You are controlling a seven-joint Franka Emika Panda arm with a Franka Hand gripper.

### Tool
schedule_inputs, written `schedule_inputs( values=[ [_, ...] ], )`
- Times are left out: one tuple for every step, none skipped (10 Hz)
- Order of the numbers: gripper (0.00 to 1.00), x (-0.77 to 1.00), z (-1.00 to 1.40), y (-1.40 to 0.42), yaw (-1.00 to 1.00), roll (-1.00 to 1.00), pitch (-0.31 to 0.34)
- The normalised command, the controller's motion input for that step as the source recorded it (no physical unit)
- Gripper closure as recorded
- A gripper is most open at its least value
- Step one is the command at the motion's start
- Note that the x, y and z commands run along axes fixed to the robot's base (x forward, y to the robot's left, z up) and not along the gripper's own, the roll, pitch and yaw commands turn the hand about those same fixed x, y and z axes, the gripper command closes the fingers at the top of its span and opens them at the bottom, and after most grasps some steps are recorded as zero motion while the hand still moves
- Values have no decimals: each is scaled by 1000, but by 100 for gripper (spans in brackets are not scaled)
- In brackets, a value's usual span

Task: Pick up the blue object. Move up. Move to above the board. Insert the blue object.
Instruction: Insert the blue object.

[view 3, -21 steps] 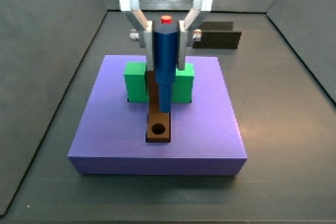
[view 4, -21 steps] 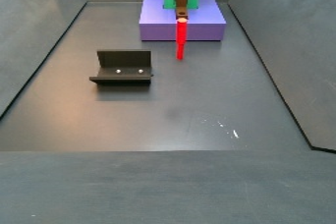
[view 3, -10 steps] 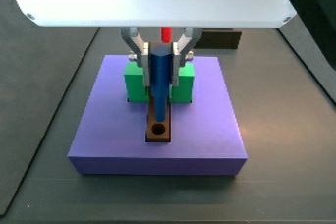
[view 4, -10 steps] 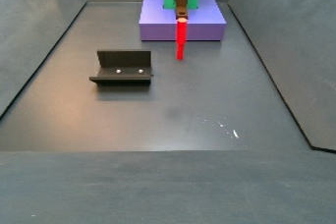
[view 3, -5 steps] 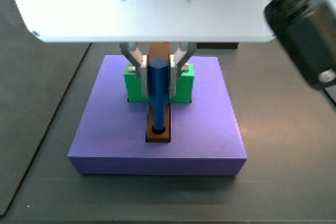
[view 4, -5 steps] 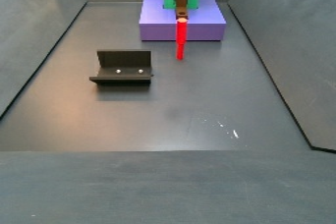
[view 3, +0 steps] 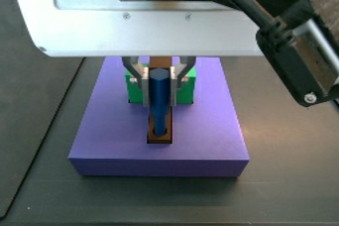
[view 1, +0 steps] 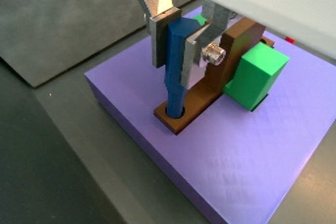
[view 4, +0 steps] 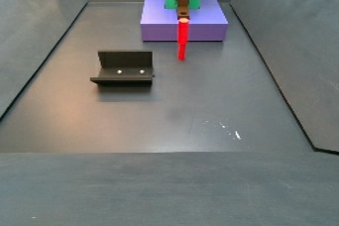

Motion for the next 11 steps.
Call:
schedule_inputs(
  values=[
    [100, 160, -214, -49, 97, 230, -76],
    [100, 86, -234, -129, 97, 330, -79],
    [100, 17, -194, -171, 94, 381, -69],
    [100, 0, -214, -191, 91, 397, -51],
    [100, 0, -306, -209, 126, 329, -69],
    [100, 0, -369, -100, 174, 183, -104],
    [100, 0, -340, 0, 146, 113, -79],
    [100, 29, -363, 106, 66, 39, -43],
    [100, 40, -260, 123, 51, 113, -30],
    [100, 71, -26, 197, 37, 197, 0],
    [100, 29, 0, -46, 77, 377, 34]
  ],
)
